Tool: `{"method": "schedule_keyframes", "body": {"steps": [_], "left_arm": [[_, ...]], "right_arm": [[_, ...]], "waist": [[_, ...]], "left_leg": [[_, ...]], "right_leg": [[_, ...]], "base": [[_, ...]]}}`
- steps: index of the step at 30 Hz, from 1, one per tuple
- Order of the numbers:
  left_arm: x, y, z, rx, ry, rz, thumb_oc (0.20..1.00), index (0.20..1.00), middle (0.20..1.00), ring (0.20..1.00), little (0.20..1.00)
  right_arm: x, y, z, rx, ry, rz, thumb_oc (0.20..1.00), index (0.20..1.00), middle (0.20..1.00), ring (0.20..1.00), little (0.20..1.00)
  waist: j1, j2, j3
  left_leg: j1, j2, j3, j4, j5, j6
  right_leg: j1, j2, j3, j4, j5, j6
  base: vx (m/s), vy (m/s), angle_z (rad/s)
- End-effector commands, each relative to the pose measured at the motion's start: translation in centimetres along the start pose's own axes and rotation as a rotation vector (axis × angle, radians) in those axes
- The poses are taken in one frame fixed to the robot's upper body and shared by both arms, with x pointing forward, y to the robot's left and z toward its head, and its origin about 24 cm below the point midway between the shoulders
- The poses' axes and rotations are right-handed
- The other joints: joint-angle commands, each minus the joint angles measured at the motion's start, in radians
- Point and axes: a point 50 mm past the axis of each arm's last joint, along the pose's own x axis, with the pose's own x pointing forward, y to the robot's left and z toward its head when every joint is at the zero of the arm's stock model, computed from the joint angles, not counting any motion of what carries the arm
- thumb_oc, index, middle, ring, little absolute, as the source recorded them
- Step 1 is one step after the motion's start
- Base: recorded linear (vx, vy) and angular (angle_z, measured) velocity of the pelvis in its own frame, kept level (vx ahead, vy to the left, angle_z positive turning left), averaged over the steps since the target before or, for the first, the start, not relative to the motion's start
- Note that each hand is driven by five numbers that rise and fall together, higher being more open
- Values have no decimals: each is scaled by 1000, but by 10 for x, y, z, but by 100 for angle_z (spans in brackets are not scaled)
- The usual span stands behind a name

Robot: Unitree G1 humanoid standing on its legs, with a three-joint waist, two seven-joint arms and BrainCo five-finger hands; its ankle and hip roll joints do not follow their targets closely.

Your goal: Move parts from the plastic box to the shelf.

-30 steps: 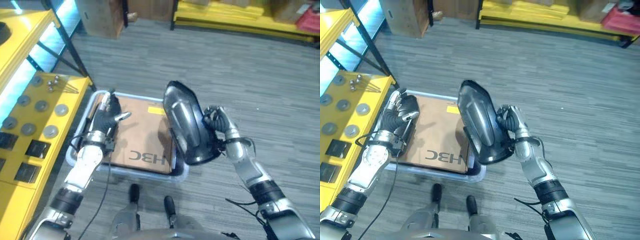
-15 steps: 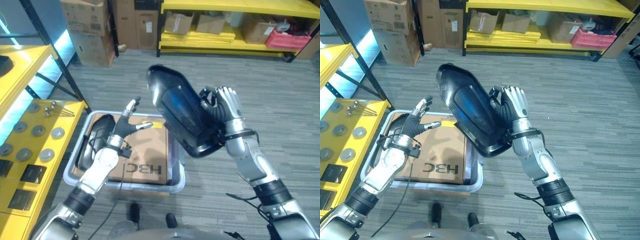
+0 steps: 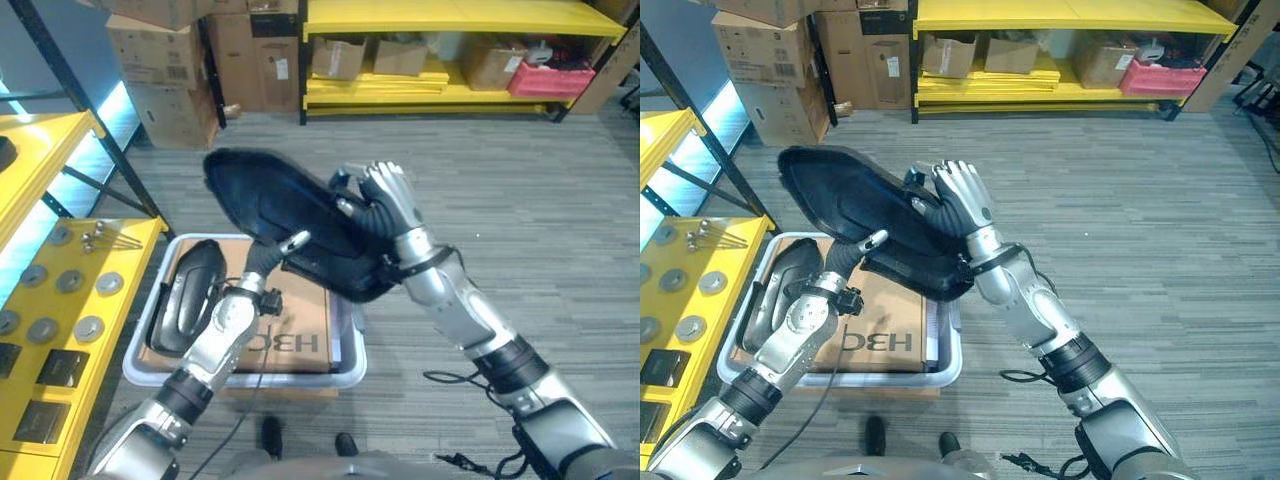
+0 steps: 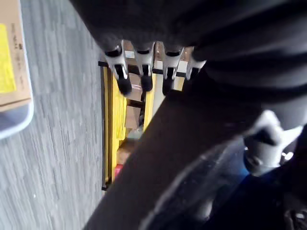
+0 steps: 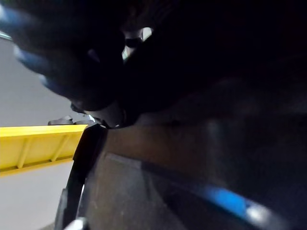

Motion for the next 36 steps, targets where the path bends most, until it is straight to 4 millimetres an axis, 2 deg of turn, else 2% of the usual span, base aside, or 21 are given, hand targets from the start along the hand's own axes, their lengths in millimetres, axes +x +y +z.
{"method": "schedule_keyframes", "body": {"steps": [1, 7, 11, 17, 21, 23, 24, 25, 26, 29, 30, 31, 32, 33, 36], "left_arm": [[28, -39, 35, -78, -161, -201, 200, 200, 200, 200, 200], [28, -41, 43, -142, -207, -197, 200, 200, 200, 200, 200], [25, -36, 58, -148, -301, -148, 200, 200, 200, 200, 200], [16, -11, 76, -50, -402, -52, 200, 200, 200, 200, 200], [1, 16, 87, 58, -460, 42, 200, 200, 200, 200, 200], [-9, 28, 90, 60, -473, 77, 200, 200, 200, 200, 200], [-13, 32, 93, 77, -486, 84, 200, 200, 200, 200, 200], [-13, 32, 93, 78, -486, 84, 200, 200, 200, 200, 200], [-23, 41, 98, 128, -499, 102, 200, 200, 200, 200, 200], [-33, 47, 102, 171, -514, 116, 200, 200, 200, 200, 200], [-35, 48, 101, 174, -512, 122, 200, 200, 200, 200, 200], [-37, 47, 100, 172, -513, 122, 200, 200, 200, 200, 200], [-39, 46, 100, 174, -513, 107, 200, 200, 200, 200, 200], [-39, 46, 100, 174, -514, 106, 200, 200, 200, 200, 200], [-38, 44, 97, 175, -488, 65, 200, 200, 200, 200, 200]], "right_arm": [[15, 7, 49, 189, -240, 18, 200, 200, 200, 200, 200], [15, 12, 51, 192, -243, 32, 200, 200, 200, 200, 200], [12, 12, 48, 206, -220, -1, 200, 200, 200, 200, 200], [5, 7, 41, 247, -174, -18, 200, 200, 200, 200, 200], [2, 3, 42, 280, -182, -24, 200, 200, 200, 200, 200], [3, 3, 45, 321, -195, -7, 200, 200, 200, 200, 200], [4, 3, 47, 339, -202, 2, 200, 200, 200, 200, 200], [4, 3, 47, 340, -202, 2, 200, 200, 200, 200, 200], [5, 2, 51, 400, -220, 23, 200, 200, 200, 200, 200], [6, 2, 49, 469, -211, 44, 200, 200, 200, 200, 200], [5, 3, 46, 480, -193, 53, 200, 200, 200, 200, 200], [4, 5, 42, 483, -169, 60, 200, 200, 200, 200, 200], [2, 5, 34, 479, -131, 62, 200, 200, 200, 200, 200], [2, 5, 34, 478, -131, 62, 200, 200, 200, 200, 200], [-7, 3, 24, 475, -76, 58, 200, 200, 200, 200, 200]], "waist": [[38, -33, -40], [38, -34, -40], [41, -36, -39], [49, -34, -29], [74, -32, -24], [92, -29, -14], [107, -25, -5], [104, -26, -5], [135, -25, 11], [159, -24, 37], [160, -24, 42], [160, -23, 45], [159, -22, 51], [157, -21, 49], [136, -4, 44]], "left_leg": [[99, 58, 58, 139, -273, -43], [101, 58, 63, 136, -272, -46], [100, 58, 59, 138, -273, -47], [88, 64, 44, 160, -274, -55], [85, 77, 22, 168, -266, -67], [76, 85, -2, 177, -256, -73], [69, 89, -15, 180, -234, -80], [68, 89, -18, 179, -233, -81], [40, 98, -59, 173, -207, -93], [-17, 105, -122, 187, -178, -115], [-41, 109, -120, 197, -173, -119], [-62, 118, -94, 206, -167, -120], [-74, 142, 3, 219, -170, -118], [-77, 143, 1, 217, -166, -117], [-68, 218, 252, 203, -124, -127]], "right_leg": [[-32, -19, -35, 169, -197, 80], [-35, -19, -35, 170, -197, 78], [-42, -20, -35, 176, -199, 79], [-49, -18, -35, 193, -210, 72], [-45, -9, -47, 201, -224, 55], [-43, -3, -64, 212, -234, 42], [-43, 1, -74, 215, -238, 38], [-43, 1, -76, 216, -238, 37], [-52, 6, -104, 221, -237, 25], [-55, -5, -193, 228, -253, 12], [-50, -16, -235, 228, -261, 8], [-40, -28, -279, 226, -269, 5], [-7, -52, -352, 221, -287, 5], [-8, -51, -354, 218, -283, 5], [31, -82, -486, 200, -282, 12]], "base": [[10, 0, -11], [3, -7, -3], [9, -35, -7], [2, -58, -1], [13, -97, 16], [-5, -113, 20], [-23, -67, 47], [-110, -127, 67], [-109, -143, 68], [-110, -140, 118], [-70, -78, 124], [9, -77, 156], [30, -48, 182], [36, -31, 221], [12, 28, 173]]}}
